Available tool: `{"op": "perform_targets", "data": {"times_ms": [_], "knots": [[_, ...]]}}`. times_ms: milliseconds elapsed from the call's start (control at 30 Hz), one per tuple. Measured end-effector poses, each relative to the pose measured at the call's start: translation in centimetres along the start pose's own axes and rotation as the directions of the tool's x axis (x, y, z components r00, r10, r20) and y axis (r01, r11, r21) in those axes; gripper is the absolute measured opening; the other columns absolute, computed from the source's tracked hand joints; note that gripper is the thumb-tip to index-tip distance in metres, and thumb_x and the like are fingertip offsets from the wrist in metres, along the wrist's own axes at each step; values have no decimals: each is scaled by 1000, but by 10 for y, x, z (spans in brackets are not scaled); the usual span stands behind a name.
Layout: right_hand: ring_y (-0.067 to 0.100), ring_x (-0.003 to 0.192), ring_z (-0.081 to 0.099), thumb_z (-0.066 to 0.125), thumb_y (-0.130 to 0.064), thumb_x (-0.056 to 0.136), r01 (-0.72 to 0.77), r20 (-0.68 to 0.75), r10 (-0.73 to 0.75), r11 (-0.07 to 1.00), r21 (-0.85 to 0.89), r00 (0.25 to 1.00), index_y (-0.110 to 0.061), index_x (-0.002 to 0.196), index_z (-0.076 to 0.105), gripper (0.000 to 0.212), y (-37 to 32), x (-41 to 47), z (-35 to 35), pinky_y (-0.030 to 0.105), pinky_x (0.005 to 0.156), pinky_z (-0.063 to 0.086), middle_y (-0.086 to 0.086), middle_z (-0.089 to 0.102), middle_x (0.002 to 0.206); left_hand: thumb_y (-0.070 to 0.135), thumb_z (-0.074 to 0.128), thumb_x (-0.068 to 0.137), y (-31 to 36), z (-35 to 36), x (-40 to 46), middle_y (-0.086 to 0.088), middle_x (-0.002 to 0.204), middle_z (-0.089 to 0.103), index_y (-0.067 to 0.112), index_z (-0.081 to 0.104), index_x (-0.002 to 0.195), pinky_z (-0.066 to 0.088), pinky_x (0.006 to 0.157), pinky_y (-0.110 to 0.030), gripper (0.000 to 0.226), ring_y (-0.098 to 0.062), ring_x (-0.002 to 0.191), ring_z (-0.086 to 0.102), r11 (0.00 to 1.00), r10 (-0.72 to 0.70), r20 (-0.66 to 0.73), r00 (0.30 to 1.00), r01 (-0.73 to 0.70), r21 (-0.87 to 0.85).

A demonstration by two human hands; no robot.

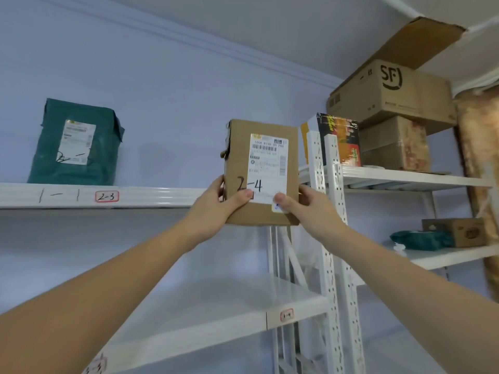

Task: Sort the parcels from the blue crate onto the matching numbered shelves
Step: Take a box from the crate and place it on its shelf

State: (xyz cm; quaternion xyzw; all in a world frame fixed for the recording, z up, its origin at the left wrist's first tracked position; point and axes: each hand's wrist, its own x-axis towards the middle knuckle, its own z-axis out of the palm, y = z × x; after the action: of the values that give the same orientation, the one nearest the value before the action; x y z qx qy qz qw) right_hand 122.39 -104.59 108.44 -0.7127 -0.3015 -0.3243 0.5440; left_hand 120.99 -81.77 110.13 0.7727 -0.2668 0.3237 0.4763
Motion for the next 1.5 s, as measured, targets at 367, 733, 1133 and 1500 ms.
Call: {"op": "perform_targets", "data": {"times_ms": [367, 733, 1133, 1500], "knots": [[-2, 97, 67, 68, -47, 94, 129, 106, -124, 991, -41, 987, -28, 116, 65, 29, 58, 178, -25, 21, 88, 53, -19, 71, 109, 56, 60, 97, -21, 24, 153, 15, 134, 58, 29, 48, 148, 43, 86, -21, 59, -10, 116, 58, 954, 134, -127, 983, -93, 283], [14, 67, 75, 81, -32, 88, 133, 295, -77, 975, -176, 952, -20, 91, 68, 17, 140, 285, 0, 27, 58, 62, 0, 76, 85, 45, 71, 94, -67, 26, 232, -1, 109, 74, 19, 71, 116, 61, 84, -36, 34, -23, 97, 72, 813, -187, -137, 973, 232, 534], [27, 92, 77, 76, -45, 91, 147, 446, 46, 910, -388, 894, -11, 119, 68, 45, 187, 368, 54, 37, 86, 63, 9, 77, 103, 38, 63, 102, -100, 41, 288, -17, 119, 63, 7, 43, 119, 60, 86, -37, 41, -28, 88, 67, 544, -378, -269, 886, 448, 710], [16, 95, 68, 73, -36, 94, 242, 597, 153, 815, -527, 788, -18, 134, 59, 46, 200, 400, 80, 30, 87, 58, -1, 68, 122, 42, 53, 106, -121, 28, 303, -13, 144, 55, 15, 44, 153, 51, 105, -36, 55, -30, 123, 63, 396, -419, -243, 875, 417, 818]]}}
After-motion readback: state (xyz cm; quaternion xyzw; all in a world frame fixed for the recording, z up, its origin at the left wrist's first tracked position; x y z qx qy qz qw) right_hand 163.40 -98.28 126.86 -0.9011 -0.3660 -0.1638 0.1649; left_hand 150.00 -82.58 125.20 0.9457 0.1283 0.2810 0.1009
